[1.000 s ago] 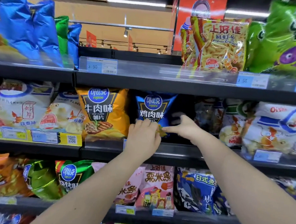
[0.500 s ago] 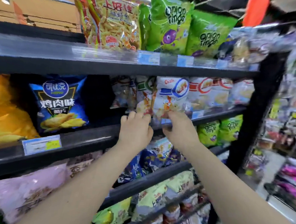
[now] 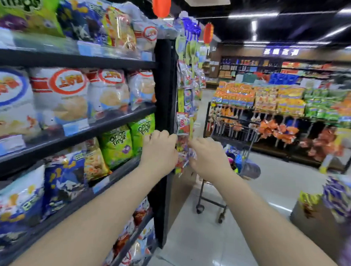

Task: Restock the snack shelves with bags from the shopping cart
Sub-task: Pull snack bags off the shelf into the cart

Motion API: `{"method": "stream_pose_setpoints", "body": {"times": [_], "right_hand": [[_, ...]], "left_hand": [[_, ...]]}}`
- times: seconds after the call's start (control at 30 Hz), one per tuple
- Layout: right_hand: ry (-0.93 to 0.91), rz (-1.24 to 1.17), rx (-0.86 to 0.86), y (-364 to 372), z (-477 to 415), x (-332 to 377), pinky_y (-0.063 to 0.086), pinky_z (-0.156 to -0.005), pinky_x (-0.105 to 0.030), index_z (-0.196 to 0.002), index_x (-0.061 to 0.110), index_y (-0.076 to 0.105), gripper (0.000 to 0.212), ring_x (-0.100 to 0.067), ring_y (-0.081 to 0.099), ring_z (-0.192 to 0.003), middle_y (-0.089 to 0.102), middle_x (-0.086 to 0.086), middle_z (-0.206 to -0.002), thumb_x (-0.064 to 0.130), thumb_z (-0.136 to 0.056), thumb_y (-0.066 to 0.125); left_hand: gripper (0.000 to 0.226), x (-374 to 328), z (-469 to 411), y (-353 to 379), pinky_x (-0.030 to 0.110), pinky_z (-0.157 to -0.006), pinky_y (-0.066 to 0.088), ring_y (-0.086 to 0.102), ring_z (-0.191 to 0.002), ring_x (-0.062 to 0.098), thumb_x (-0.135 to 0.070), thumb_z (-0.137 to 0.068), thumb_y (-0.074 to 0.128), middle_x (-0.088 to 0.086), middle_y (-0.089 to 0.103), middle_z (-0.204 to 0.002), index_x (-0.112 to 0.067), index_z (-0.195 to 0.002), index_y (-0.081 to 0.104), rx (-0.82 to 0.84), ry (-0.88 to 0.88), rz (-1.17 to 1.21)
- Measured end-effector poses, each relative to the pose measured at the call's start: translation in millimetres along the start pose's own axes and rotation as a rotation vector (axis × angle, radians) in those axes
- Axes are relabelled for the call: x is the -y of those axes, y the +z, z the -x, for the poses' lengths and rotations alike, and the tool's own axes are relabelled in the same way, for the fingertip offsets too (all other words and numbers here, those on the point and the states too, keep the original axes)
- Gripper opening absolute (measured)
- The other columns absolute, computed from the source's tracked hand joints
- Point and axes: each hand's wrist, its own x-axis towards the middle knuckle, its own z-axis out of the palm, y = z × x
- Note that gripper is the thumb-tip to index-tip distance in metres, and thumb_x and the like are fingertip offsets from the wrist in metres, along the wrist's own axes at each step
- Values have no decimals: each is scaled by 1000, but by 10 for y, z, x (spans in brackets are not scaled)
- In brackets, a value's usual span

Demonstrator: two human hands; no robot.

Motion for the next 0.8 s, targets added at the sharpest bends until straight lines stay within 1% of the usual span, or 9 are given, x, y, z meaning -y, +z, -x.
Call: {"method": "stream_pose_setpoints", "body": {"times": [0.07, 0.13, 0.27, 0.4, 0.5, 0.6, 0.67, 0.8], "right_hand": [[52, 59, 25, 47, 82, -569, 34, -74, -36, -113, 19, 55, 29, -28, 52, -104, 58, -2, -110, 27, -85, 56], [106, 93, 47, 139, 175, -1154, 29, -72, -35, -111, 19, 54, 29, -29, 51, -105, 57, -2, -110, 28, -85, 59], [220, 102, 109, 360, 347, -2132, 38, -79, -40, -109, 15, 57, 31, -34, 52, -104, 59, -8, -107, 23, -80, 64], [353, 119, 150, 635, 524, -2929, 38, -80, -40, -114, 18, 55, 31, -33, 52, -110, 59, -7, -113, 22, -83, 59], [444, 104, 194, 956, 696, -3456, 38, -82, -39, -118, 18, 54, 32, -32, 50, -115, 56, -5, -119, 24, -86, 57], [528, 81, 250, 1316, 806, -3909, 36, -86, -39, -124, 17, 52, 37, -32, 48, -117, 54, -5, -124, 22, -88, 57], [561, 80, 273, 1564, 802, -4197, 35, -90, -40, -128, 17, 50, 41, -33, 47, -117, 53, -6, -127, 21, -88, 57], [616, 99, 331, 2064, 557, -4807, 36, -90, -38, -129, 20, 48, 39, -29, 47, -119, 54, -4, -126, 23, -90, 55]], "left_hand": [[24, -503, -268, 271, 40, -87, 38, 50, -107, 28, -28, -88, 51, 2, 58, -109, -21, -109, 58, 9, 57, 30], [26, -1046, -541, 548, 40, -87, 38, 50, -109, 27, -31, -89, 51, 2, 57, -112, -21, -112, 57, 27, 114, 58], [28, -2003, -1003, 1043, 41, -89, 38, 48, -113, 28, -27, -86, 55, 3, 57, -114, -22, -113, 56, 65, 182, 154], [36, -2769, -1348, 1586, 41, -90, 35, 45, -117, 29, -26, -81, 57, 3, 54, -118, -23, -117, 55, 149, 252, 204], [36, -3218, -1513, 2085, 41, -92, 35, 45, -114, 30, -24, -78, 57, 2, 54, -116, -22, -114, 56, 237, 294, 241], [35, -3553, -1692, 2594, 46, -98, 35, 45, -113, 30, -21, -78, 56, 2, 54, -113, -23, -114, 55, 309, 326, 265], [38, -3735, -1847, 2929, 44, -96, 34, 42, -117, 29, -20, -80, 56, 2, 53, -116, -23, -119, 54, 357, 343, 277], [41, -4073, -2358, 3596, 41, -95, 33, 41, -120, 27, -20, -83, 56, 2, 52, -122, -26, -124, 53, 424, 381, 312]]}}
